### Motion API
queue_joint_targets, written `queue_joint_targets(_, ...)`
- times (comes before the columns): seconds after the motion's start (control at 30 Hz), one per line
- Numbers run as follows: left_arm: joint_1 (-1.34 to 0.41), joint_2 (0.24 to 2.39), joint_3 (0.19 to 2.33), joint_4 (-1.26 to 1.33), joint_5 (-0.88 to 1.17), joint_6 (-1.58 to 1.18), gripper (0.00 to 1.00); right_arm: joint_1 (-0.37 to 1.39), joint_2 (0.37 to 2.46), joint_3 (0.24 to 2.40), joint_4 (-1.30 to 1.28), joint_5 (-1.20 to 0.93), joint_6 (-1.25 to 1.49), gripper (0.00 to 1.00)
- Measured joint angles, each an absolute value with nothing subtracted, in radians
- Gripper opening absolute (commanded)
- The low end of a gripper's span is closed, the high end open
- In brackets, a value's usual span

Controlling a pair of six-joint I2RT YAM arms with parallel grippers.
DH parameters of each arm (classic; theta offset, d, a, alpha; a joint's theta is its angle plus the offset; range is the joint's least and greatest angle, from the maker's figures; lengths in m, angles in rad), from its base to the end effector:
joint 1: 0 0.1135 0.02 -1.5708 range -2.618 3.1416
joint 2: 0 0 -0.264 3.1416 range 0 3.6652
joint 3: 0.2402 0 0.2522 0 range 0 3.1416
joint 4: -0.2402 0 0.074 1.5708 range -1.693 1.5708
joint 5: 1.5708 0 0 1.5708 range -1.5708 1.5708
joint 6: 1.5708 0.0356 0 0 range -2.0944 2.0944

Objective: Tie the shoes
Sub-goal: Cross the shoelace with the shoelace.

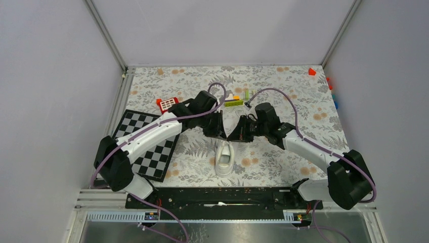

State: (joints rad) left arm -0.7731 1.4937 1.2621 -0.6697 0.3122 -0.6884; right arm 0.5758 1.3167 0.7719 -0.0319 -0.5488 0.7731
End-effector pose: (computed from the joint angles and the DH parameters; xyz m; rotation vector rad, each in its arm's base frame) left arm 0.2205 -0.2305 0.2943 0.2610 2.6814 -0.9398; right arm 0.2262 0.1690 0.2365 -0.1258 2.3768 1.3144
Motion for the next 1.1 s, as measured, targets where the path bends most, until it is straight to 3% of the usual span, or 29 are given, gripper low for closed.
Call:
queue_joint_targets(0.13,-0.773,1.553,1.262,-0.675,0.35,-0.668,0.0,0.576,1.312,0.741,0.034,-0.554,0.812,0.15)
queue_joint_targets(0.37,-0.771,1.575,1.245,-0.682,0.355,-0.663,0.0,0.575,1.295,0.72,0.081,-0.548,0.846,0.1)
queue_joint_targets(0.87,-0.753,1.605,1.228,-0.592,0.381,-0.679,0.0,0.575,1.269,0.692,0.105,-0.543,0.866,0.09)
queue_joint_targets(1.1,-0.737,1.642,1.212,-0.531,0.448,-0.696,0.0,0.575,1.263,0.685,0.107,-0.544,0.868,0.15)
